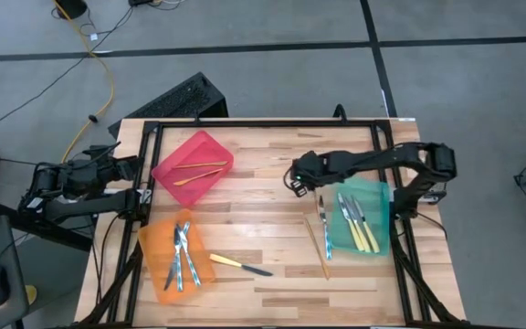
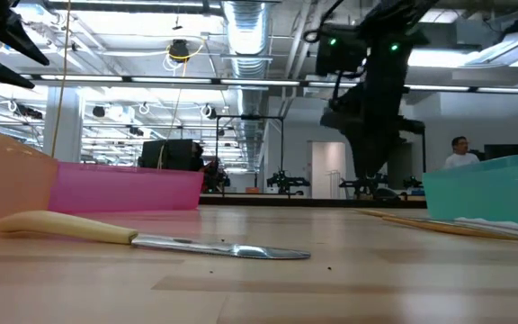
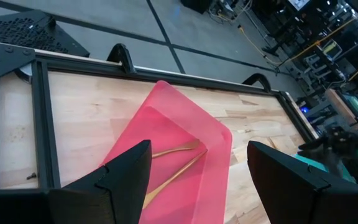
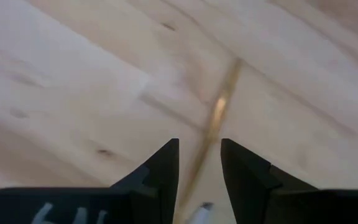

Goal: Sort silverware by color (type)
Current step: Put the top gold knife into the red bin

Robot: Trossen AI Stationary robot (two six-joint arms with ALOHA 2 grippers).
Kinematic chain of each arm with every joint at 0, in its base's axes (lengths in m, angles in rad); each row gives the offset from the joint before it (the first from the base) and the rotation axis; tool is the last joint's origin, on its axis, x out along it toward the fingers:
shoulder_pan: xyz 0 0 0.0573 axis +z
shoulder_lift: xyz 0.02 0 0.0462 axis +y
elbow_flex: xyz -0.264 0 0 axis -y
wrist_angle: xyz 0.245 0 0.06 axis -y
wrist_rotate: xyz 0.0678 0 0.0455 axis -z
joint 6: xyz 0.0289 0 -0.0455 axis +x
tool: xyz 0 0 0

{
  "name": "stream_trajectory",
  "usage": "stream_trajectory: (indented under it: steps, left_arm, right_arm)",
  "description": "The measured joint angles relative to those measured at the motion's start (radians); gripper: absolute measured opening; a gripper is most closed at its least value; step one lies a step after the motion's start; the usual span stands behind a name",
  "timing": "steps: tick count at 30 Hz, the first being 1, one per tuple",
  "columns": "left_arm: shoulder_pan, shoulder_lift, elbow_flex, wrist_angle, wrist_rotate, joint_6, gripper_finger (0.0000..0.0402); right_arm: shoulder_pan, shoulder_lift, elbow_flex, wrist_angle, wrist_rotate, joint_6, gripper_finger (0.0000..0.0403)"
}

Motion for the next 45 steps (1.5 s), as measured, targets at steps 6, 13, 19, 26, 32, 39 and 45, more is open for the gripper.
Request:
stream_trajectory:
  steps: [6, 13, 19, 26, 32, 39, 45]
  left_arm:
    - [0.0, 0.0, 0.0, 0.0, 0.01, 0.002, 0.0247]
    - [0.0, 0.0, 0.0, 0.0, 0.016, 0.007, 0.0247]
    - [0.0, 0.0, 0.0, 0.0, 0.021, 0.006, 0.0247]
    - [0.0, 0.0, 0.0, 0.0, 0.023, 0.0, 0.0247]
    - [0.0, 0.0, 0.0, 0.0, 0.024, 0.0, 0.0247]
    - [0.0, 0.0, 0.0, -0.001, 0.026, 0.001, 0.0247]
    - [0.0, 0.0, 0.0, -0.001, 0.027, 0.0, 0.0247]
  right_arm:
    - [-0.011, 0.101, 0.064, -0.072, -0.019, -0.02, 0.0141]
    - [-0.032, 0.176, 0.067, -0.087, -0.077, -0.034, 0.0141]
    - [-0.069, 0.177, 0.067, -0.082, -0.1, -0.057, 0.0141]
    - [-0.108, 0.192, 0.067, -0.072, -0.149, -0.09, 0.0141]
    - [-0.114, 0.216, 0.059, -0.05, -0.187, -0.093, 0.0141]
    - [-0.115, 0.238, 0.06, -0.034, -0.225, -0.113, 0.0123]
    - [-0.114, 0.239, 0.059, -0.029, -0.238, -0.117, 0.007]
